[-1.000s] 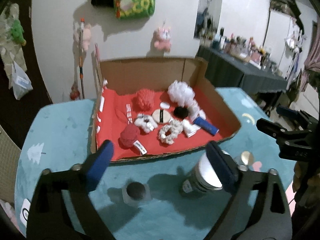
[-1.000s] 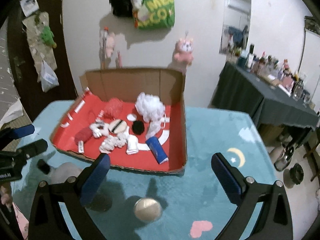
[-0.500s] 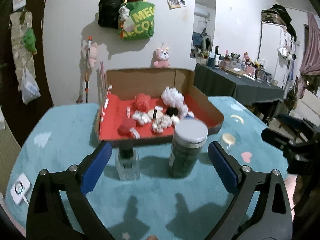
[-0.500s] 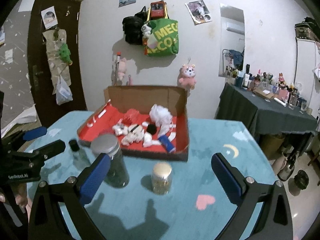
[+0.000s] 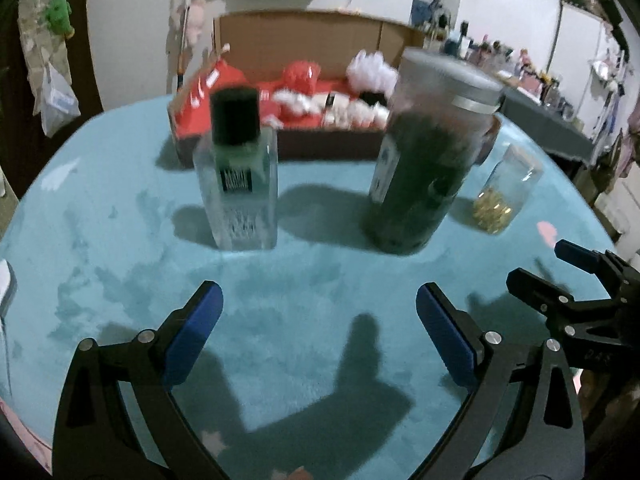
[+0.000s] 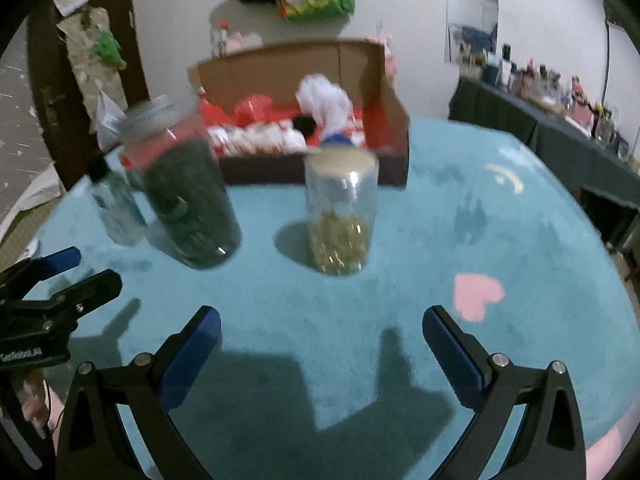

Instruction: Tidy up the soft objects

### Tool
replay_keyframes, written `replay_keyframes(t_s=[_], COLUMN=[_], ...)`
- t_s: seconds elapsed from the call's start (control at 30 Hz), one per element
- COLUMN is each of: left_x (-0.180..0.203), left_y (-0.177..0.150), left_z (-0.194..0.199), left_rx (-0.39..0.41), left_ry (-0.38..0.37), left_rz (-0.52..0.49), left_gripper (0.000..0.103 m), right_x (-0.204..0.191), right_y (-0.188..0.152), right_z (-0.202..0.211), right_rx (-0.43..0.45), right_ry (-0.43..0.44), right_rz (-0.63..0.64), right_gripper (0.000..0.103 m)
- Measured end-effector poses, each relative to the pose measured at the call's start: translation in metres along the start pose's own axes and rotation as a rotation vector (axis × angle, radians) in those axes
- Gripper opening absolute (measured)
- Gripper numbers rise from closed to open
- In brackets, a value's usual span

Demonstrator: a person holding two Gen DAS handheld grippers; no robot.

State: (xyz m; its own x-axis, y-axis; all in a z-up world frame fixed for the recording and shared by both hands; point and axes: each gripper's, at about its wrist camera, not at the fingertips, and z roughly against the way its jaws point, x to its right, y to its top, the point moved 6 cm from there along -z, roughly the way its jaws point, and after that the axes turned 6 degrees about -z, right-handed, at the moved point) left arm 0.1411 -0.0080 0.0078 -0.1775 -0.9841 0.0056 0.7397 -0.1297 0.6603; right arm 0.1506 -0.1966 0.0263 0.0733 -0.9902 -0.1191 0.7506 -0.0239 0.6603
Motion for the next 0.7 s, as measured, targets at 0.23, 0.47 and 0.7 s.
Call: replay_keyframes(t_s=[0.23, 0.47, 0.7], left_x=[0.0, 0.001, 0.0], left_y=[-0.009, -0.011, -0.01], left_z=[-0.026, -0.026, -0.028], left_rx=[-0.074, -0.067, -0.061], left_ry=[0.072, 0.089, 0.089], left_rz=[-0.009, 0.006, 0.005], left_gripper=[0.1, 0.103, 0.103], right_x=[0.007, 0.008, 0.008], right_y=[-0.011, -0.01, -0.01], right_z=[-0.025, -0.026, -0.026], right_rx=[-0.067, -0.054, -0.049], right_ry=[-0.063, -0.076, -0.077], right_rz=[-0.001, -0.008, -0.008], right_gripper=[0.103, 0.103, 0.103])
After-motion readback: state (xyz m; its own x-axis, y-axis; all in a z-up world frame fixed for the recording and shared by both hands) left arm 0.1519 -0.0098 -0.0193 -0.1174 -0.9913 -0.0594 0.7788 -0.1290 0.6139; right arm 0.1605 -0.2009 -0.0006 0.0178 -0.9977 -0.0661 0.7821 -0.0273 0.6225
